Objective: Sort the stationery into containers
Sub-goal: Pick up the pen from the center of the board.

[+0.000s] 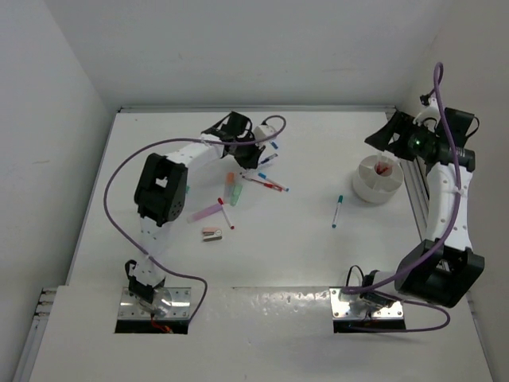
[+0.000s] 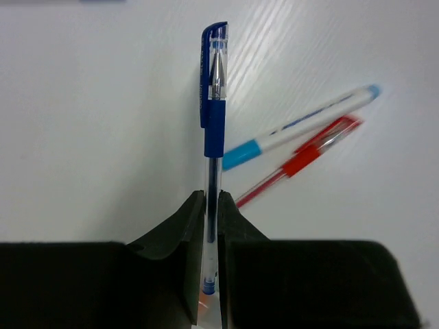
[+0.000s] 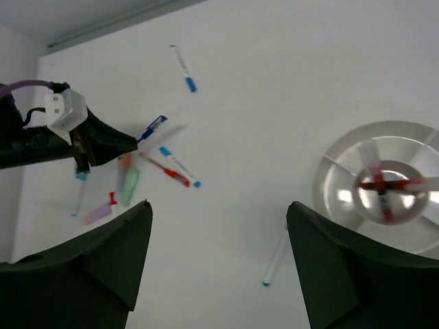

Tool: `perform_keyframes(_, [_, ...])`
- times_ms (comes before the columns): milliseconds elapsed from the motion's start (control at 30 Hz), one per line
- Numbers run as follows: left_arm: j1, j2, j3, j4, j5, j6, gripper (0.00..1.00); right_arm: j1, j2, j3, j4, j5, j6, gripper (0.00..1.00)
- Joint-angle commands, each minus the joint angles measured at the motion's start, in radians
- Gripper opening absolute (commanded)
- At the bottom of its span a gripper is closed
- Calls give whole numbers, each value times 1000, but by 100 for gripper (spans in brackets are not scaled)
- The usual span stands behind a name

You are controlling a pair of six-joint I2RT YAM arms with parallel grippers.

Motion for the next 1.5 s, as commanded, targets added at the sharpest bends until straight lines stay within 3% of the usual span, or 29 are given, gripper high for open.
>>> perform_keyframes(0, [7, -330, -79, 258, 150, -230, 0, 37, -78, 37, 102, -161, 130, 79])
perform_keyframes(100, [-24, -424, -147, 342, 236, -432, 0, 100, -101, 29, 191, -191, 225, 80])
perform_keyframes(300, [-102, -552, -284, 506, 363, -625, 0, 278, -66, 54, 332, -195, 389, 80])
perform_keyframes(567, [-140, -593, -298, 534, 391, -676, 0, 362, -8, 89, 499, -214, 576, 81])
perform_keyframes(933, [-149, -560, -255, 576, 403, -738, 0, 426, 11, 65, 455, -212, 518, 73])
perform_keyframes(1067, [-156, -546, -239, 576, 400, -744, 0, 443, 22, 60, 447, -204, 504, 55])
perform_keyframes(1100, [-160, -543, -236, 574, 400, -744, 0, 449, 22, 58, 444, -200, 498, 44])
perform_keyframes(1200, [-166, -537, -224, 574, 399, -739, 0, 459, 26, 60, 426, -186, 481, 27])
perform_keyframes(1400, [-169, -532, -213, 560, 391, -730, 1, 460, 20, 69, 358, -145, 423, 0])
perform_keyframes(1433, [-166, -533, -212, 556, 389, -719, 6, 460, 14, 69, 347, -128, 396, 0])
perform_keyframes(1467, [-165, -535, -212, 548, 388, -710, 39, 462, 9, 74, 335, -122, 382, 0])
